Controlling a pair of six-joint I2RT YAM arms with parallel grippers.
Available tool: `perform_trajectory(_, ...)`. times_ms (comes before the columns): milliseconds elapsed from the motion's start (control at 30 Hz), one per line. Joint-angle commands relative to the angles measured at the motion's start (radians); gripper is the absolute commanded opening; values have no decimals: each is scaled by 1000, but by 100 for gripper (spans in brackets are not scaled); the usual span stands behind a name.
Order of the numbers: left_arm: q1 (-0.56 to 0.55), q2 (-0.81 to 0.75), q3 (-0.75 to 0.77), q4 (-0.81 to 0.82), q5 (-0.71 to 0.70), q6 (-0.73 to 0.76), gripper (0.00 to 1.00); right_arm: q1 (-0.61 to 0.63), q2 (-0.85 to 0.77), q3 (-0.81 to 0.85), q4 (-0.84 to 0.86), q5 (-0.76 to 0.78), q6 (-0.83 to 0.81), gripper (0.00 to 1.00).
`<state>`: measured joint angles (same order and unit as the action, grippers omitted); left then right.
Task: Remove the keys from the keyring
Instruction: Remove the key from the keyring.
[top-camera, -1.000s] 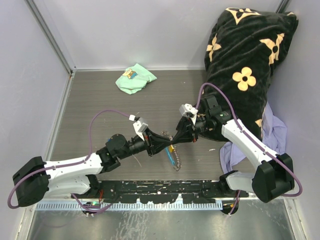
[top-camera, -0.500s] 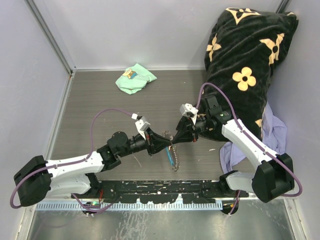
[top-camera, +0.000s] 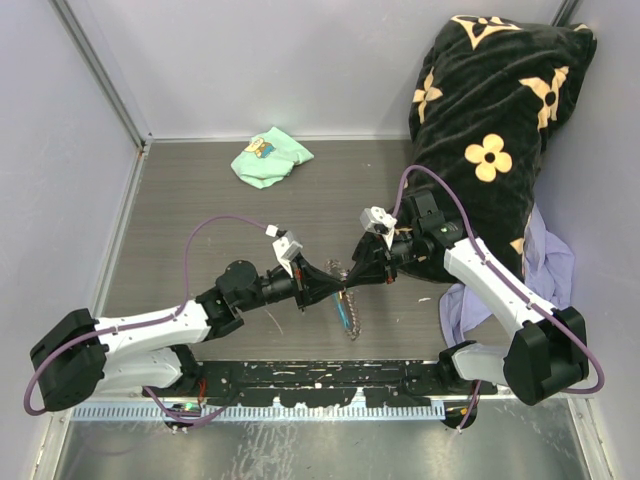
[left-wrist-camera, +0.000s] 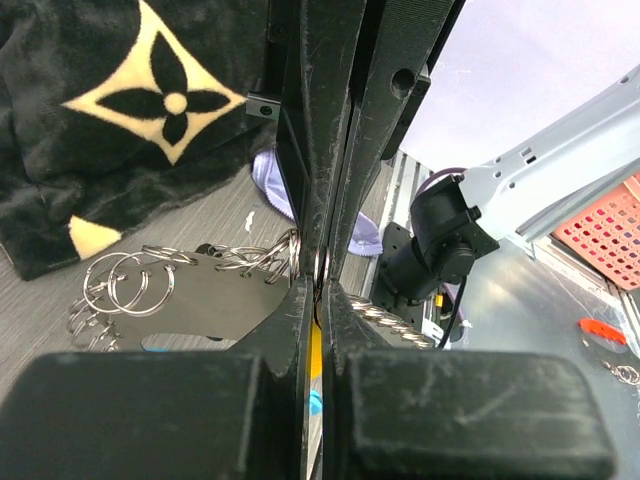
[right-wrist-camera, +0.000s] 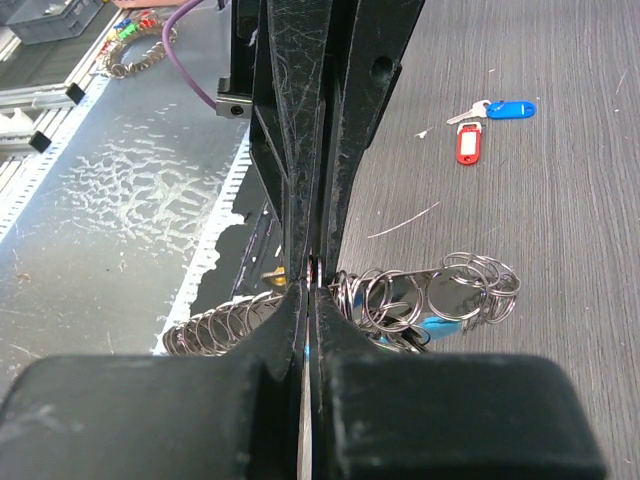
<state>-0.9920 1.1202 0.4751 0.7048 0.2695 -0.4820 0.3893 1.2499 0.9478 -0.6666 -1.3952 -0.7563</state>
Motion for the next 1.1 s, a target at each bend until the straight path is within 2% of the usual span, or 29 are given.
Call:
perform_trajectory(0, 5, -14, 36, 52, 21, 18, 0, 6, -36, 5, 29, -58, -2, 1)
perform_trajectory(267, 6, -59, 100, -172, 53, 133, 0, 28, -36, 4, 3, 3, -45, 2)
perform_trajectory(400, 5, -53, 145, -252, 87, 179, 0, 52, -33, 6, -20, 40, -75, 10)
perform_trajectory(733, 8, -60, 282, -559, 153, 325, 0, 121, -23, 25, -95, 152, -174, 16)
perform_trajectory(1067, 17, -3, 369, -667, 247, 357, 0, 139, -22, 24, -101, 173, -190, 16)
